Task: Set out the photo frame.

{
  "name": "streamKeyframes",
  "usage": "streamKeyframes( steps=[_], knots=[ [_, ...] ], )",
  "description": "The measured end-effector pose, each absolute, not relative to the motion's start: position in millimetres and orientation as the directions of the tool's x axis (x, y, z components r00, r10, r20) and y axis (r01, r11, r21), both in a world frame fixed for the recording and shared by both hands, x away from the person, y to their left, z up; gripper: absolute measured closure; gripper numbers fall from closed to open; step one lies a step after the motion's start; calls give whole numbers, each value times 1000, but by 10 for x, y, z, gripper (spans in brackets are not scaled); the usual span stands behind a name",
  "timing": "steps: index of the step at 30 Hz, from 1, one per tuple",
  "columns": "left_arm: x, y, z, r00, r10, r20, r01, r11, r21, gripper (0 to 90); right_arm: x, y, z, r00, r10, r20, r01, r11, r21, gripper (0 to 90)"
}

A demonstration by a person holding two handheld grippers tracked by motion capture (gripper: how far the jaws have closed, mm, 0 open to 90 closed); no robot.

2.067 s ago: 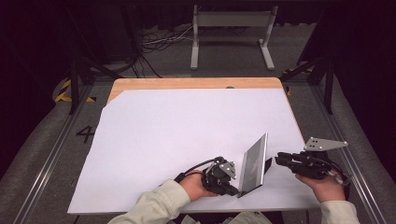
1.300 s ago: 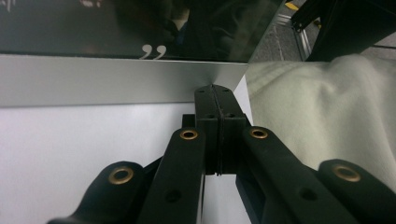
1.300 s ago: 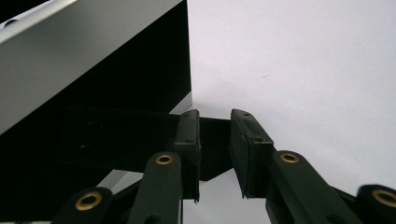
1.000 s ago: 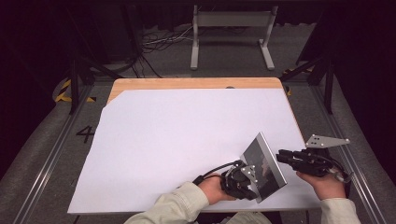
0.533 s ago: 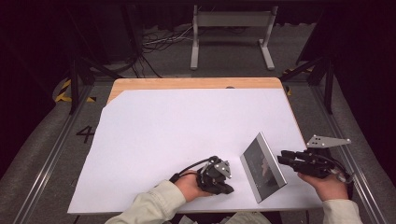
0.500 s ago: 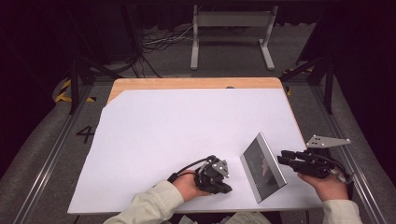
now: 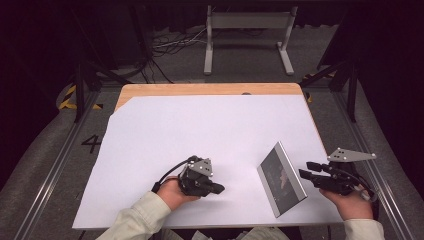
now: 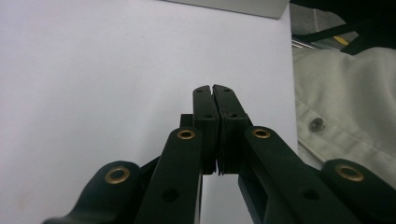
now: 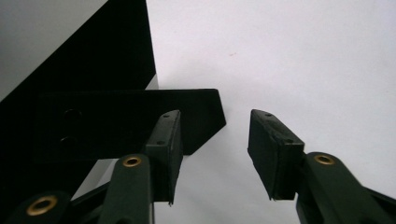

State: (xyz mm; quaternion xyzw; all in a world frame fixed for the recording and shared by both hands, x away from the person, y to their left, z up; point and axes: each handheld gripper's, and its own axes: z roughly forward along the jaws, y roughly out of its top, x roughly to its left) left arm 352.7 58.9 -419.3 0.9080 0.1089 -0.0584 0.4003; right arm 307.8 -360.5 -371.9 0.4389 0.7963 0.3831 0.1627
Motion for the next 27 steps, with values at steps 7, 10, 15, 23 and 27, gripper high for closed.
streamKeyframes(
  steps=[7,10,15,23,27],
  knots=[
    [3638,964,-4216,947,268,-176,308,-606,733,876,3056,-3661,-3683,-470,874,120,615,227,755,468],
    [3684,1038,-4248,938,303,-169,326,-597,733,869,3055,-3669,-3663,-461,879,123,614,216,759,462],
    [3756,1158,-4311,910,368,-190,379,-554,741,865,3076,-3682,-3618,-460,876,141,626,208,751,446],
    [3801,1266,-4350,892,425,-155,388,-544,744,846,3049,-3647,-3503,-448,883,138,641,210,738,475],
    [3811,1295,-4368,889,443,-115,372,-553,746,838,3046,-3620,-3440,-435,887,156,667,202,717,530]
  ],
)
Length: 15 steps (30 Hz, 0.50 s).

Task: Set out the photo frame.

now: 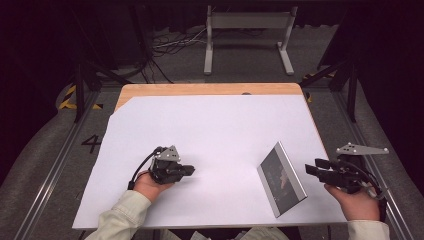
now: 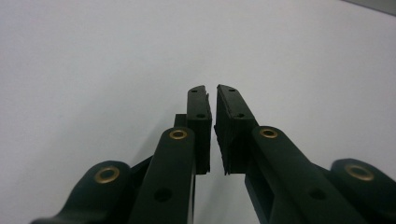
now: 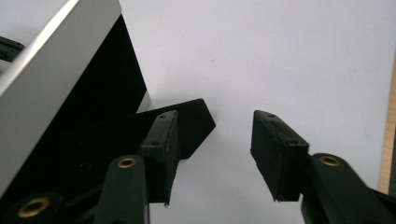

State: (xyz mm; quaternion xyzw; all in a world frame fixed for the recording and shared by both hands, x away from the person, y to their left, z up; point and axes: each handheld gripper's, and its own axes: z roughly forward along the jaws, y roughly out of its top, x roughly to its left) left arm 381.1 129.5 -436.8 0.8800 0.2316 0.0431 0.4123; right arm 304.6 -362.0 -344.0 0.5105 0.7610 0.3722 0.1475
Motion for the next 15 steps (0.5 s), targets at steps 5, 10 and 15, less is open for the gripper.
streamKeyframes(
  steps=[5,10,15],
  knots=[
    [3854,1375,-4396,878,465,-114,379,-530,759,827,3053,-3597,-3396,-433,886,165,675,197,711,537],
    [3877,1418,-4433,867,488,-99,380,-520,765,817,3082,-3565,-3343,-418,891,175,697,191,691,549],
    [3883,1426,-4448,862,499,-91,381,-519,765,803,3098,-3555,-3296,-401,896,189,714,177,678,571]
  ],
)
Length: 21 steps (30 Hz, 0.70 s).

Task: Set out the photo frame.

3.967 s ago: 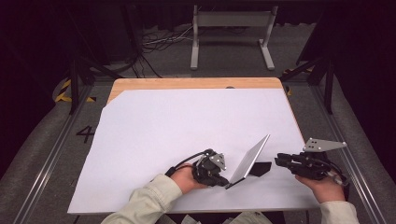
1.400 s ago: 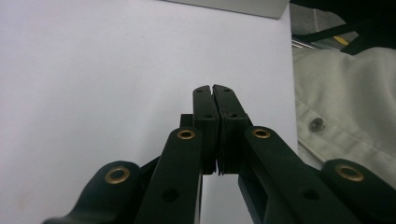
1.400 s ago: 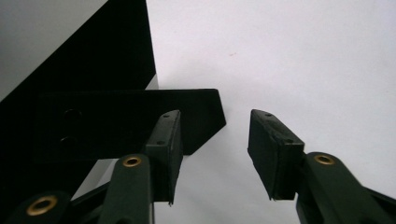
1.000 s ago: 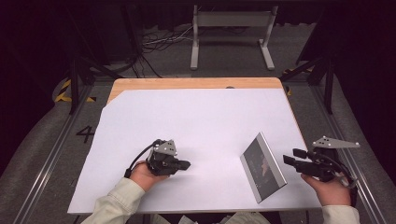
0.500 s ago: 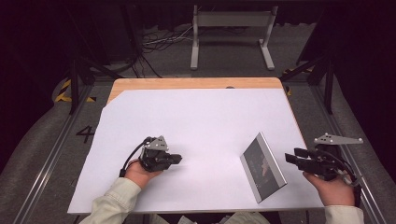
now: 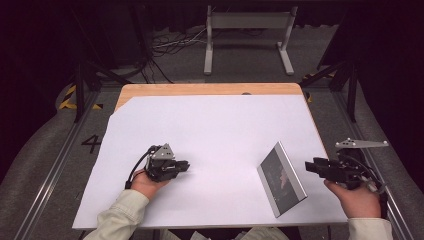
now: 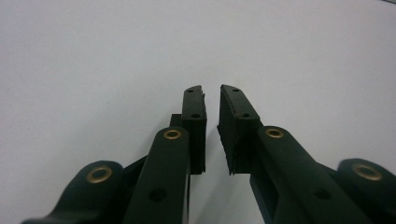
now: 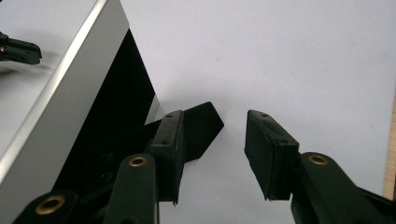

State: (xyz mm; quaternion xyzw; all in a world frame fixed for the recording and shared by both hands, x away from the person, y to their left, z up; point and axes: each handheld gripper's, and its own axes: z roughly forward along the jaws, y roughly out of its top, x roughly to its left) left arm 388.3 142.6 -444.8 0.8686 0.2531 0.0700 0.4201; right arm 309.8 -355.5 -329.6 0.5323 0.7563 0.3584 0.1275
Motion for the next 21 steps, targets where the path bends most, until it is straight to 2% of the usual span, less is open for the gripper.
streamKeyframes(
  steps=[14,21],
  knots=[
    [3893,1411,-4485,853,514,-93,398,-525,753,786,3140,-3490,-3150,-371,903,215,747,153,646,575],
    [3862,1371,-4512,856,507,-96,401,-536,743,784,3147,-3419,-3050,-394,895,209,739,173,651,567]
  ],
)
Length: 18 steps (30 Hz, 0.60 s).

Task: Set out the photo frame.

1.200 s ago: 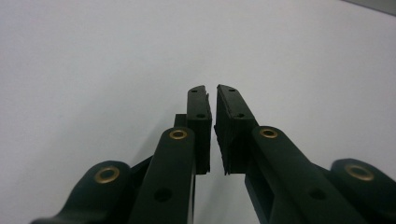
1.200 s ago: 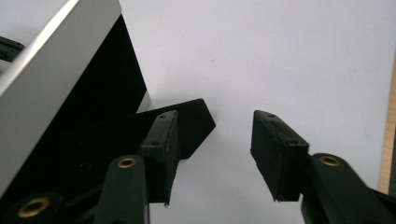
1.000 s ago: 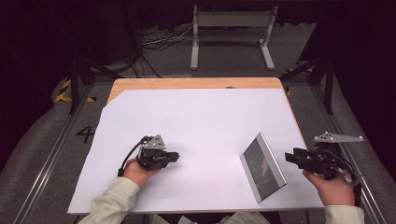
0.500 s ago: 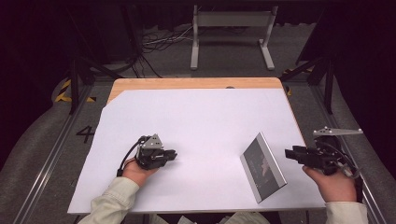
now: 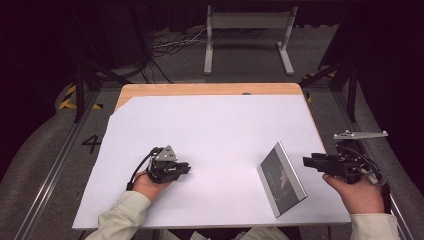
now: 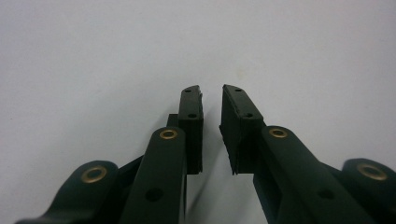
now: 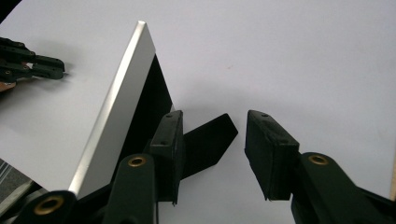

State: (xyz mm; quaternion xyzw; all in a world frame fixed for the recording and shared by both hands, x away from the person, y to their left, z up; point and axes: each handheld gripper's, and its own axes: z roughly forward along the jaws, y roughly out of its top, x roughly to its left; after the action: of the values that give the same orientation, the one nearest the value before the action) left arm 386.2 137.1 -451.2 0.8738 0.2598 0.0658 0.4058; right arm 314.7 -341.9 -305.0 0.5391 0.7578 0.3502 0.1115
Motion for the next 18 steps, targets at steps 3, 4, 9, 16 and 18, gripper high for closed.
streamKeyframes(
  steps=[3,4,9,16,18],
  knots=[
    [3865,1380,-4511,855,509,-95,400,-533,746,782,3148,-3393,-3014,-403,892,204,734,182,654,566],
    [3866,1387,-4509,854,510,-100,404,-531,745,782,3148,-3383,-3001,-409,890,202,732,188,655,567],
    [3861,1386,-4512,855,509,-100,404,-531,745,781,3138,-3301,-2931,-446,875,187,721,227,655,568],
    [3857,1380,-4518,855,508,-104,405,-531,744,781,3125,-3235,-2893,-473,861,188,710,247,660,567],
    [3859,1379,-4518,856,507,-103,405,-532,744,780,3113,-3204,-2881,-482,854,194,708,249,661,565]
  ],
)
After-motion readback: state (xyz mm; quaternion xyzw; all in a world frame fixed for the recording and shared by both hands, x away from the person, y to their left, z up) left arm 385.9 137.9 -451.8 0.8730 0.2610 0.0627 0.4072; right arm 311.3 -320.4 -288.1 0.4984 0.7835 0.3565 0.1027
